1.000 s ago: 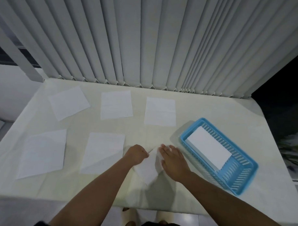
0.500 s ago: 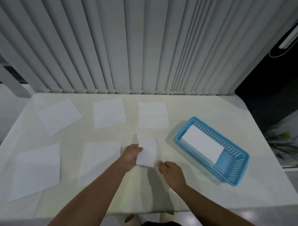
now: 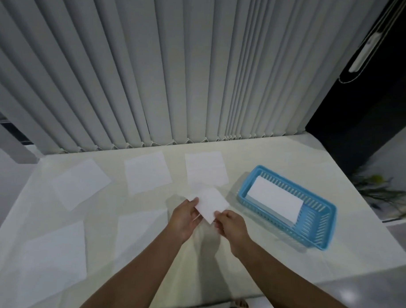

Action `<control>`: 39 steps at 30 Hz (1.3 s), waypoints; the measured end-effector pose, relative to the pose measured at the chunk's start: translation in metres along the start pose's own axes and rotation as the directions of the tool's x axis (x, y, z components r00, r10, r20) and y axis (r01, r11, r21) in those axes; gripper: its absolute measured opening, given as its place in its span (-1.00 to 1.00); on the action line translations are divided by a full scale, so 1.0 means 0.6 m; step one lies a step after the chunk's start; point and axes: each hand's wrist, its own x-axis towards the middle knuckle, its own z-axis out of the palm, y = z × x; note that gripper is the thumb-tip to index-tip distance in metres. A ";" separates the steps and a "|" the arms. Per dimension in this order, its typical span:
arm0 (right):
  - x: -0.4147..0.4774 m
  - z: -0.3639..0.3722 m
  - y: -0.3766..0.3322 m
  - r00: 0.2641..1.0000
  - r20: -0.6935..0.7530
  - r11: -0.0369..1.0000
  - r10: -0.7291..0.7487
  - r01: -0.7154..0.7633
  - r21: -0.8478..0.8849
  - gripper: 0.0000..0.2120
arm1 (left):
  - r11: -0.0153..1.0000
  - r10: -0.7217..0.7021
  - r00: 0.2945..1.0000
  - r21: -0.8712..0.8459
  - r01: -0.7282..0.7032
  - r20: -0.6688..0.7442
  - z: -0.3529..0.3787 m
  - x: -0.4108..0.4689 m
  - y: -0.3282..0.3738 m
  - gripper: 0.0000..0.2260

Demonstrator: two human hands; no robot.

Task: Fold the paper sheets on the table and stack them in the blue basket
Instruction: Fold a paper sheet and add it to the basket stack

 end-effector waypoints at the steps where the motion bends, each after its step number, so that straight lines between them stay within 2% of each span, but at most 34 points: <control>1: -0.003 -0.001 -0.003 1.000 -0.002 1.000 -0.009 0.009 -0.005 -0.81 | 1.000 0.005 1.000 -0.019 -0.005 -0.003 0.003 0.004 0.004 -0.80; 3: -0.009 -0.003 -0.011 1.000 0.022 0.999 0.004 -0.004 0.034 -0.84 | 0.999 0.014 1.000 -0.035 -0.013 0.007 0.012 0.010 0.010 -0.81; 6: -0.011 -0.009 -0.023 0.996 0.087 0.981 0.026 -0.042 0.188 -0.81 | 0.999 0.015 0.999 -0.044 -0.013 0.046 0.038 0.013 0.007 -0.85; 9: -0.009 -0.021 -0.041 1.000 0.009 0.971 0.011 -0.013 0.238 -0.86 | 0.998 0.008 0.998 -0.066 -0.003 0.066 0.063 0.022 0.001 -0.81; 12: -0.002 -0.048 -0.057 0.997 -0.074 0.990 -0.030 0.040 0.137 -0.93 | 0.997 0.014 0.998 -0.080 -0.010 0.053 0.087 0.038 0.004 -0.77; 19: 0.019 -0.148 -0.082 0.963 -0.227 0.989 -0.145 0.133 -0.066 -0.67 | 0.996 -0.003 0.999 -0.089 0.006 0.040 0.163 0.070 0.013 -0.79; 22: 0.032 -0.191 -0.091 0.952 -0.266 0.988 -0.151 0.141 -0.055 -0.70 | 1.000 0.016 0.997 0.014 -0.017 0.077 0.192 0.084 0.009 -0.80; 25: 0.048 -0.229 -0.094 0.948 -0.291 0.987 -0.129 0.151 0.053 -0.81 | 0.991 0.015 0.993 0.133 -0.031 0.119 0.218 0.090 -0.001 -0.91; 27: 0.056 -0.251 -0.094 0.934 -0.336 0.983 -0.120 0.160 0.094 -0.94 | 0.981 0.035 0.994 0.186 -0.053 0.100 0.231 0.094 -0.010 -0.91; 29: 0.065 -0.271 -0.089 0.915 -0.385 0.983 -0.123 0.166 0.080 -0.96 | 0.952 0.092 0.995 0.288 -0.100 0.043 0.239 0.099 -0.019 -0.88; 31: 0.072 -0.288 -0.078 0.897 -0.427 0.987 -0.117 0.155 0.053 -0.92 | 0.856 0.184 0.983 0.493 -0.156 -0.008 0.239 0.106 -0.029 -0.84; 34: 0.077 -0.310 -0.052 0.862 -0.494 0.991 -0.112 0.135 0.011 -0.83 | 0.591 0.291 0.956 0.779 -0.211 0.039 0.234 0.118 -0.038 -0.82; 36: 0.077 -0.323 -0.035 0.848 -0.520 0.994 -0.104 0.109 -0.021 -0.81 | 0.394 0.312 0.943 0.887 -0.242 0.118 0.226 0.135 -0.043 -0.76; 39: 0.075 -0.333 -0.016 0.840 -0.534 0.996 -0.090 0.073 -0.052 -0.88 | 0.080 0.298 0.927 0.962 -0.260 0.226 0.212 0.171 -0.057 -0.66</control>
